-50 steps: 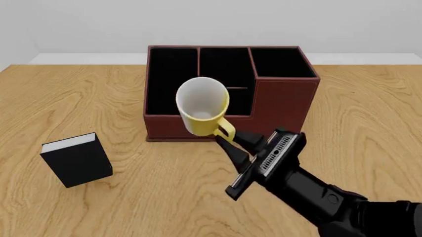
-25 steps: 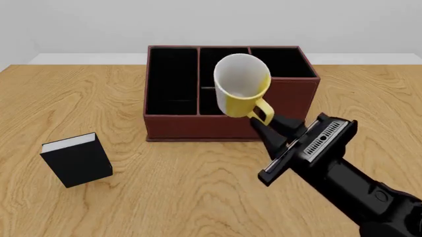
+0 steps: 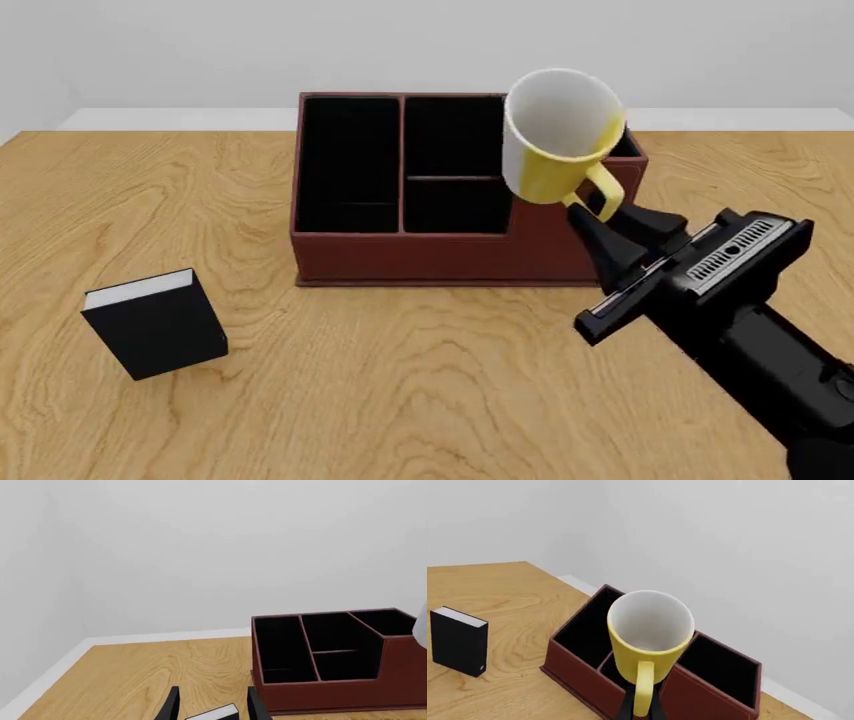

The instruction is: Pick up the yellow and white mug and place it to the right of the caddy.

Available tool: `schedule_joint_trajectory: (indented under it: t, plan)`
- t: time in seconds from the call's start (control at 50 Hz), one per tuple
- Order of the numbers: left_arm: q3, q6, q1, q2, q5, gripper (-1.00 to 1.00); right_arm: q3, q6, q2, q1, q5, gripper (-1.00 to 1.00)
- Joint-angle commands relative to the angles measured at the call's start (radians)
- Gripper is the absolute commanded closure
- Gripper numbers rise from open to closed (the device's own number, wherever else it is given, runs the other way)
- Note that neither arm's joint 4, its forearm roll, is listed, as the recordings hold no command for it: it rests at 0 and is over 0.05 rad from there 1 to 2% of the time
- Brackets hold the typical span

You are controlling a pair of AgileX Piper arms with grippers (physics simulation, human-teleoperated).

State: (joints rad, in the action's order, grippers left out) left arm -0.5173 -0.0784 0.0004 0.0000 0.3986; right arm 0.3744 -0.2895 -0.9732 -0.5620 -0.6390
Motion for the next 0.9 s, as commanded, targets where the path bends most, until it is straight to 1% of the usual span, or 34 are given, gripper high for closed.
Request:
schedule_joint_trajectory:
  t: [0.02,0.12,0.14,0.22,0.4,0.52,0.58,0.76,0.9]
  plan:
    - [0.048,0.000,-0.005,0.000,-0.040,-1.00,0.010,0.005,0.029,0.065,0.027,1.00]
    - [0.038,-0.003,-0.007,0.000,-0.031,-1.00,0.027,0.009,0.041,0.099,0.050,1.00]
    - [0.036,-0.004,-0.009,0.000,-0.030,-1.00,0.026,-0.001,0.037,0.114,0.042,1.00]
    - [0.029,-0.006,-0.015,0.000,-0.023,-1.00,0.032,-0.002,0.045,0.132,0.053,1.00]
    - [0.037,-0.006,-0.021,0.000,-0.024,-1.00,0.061,0.026,0.052,0.201,0.076,1.00]
    - [0.041,-0.002,-0.019,0.000,-0.025,-1.00,0.076,0.018,0.070,0.227,0.095,1.00]
    - [0.041,-0.001,-0.015,0.000,-0.024,-1.00,0.077,0.014,0.059,0.244,0.086,1.00]
    - [0.046,-0.001,-0.016,0.000,-0.024,-1.00,0.102,0.026,0.074,0.317,0.114,1.00]
    - [0.045,-0.001,-0.021,0.000,-0.022,-1.00,0.106,0.022,0.072,0.350,0.112,1.00]
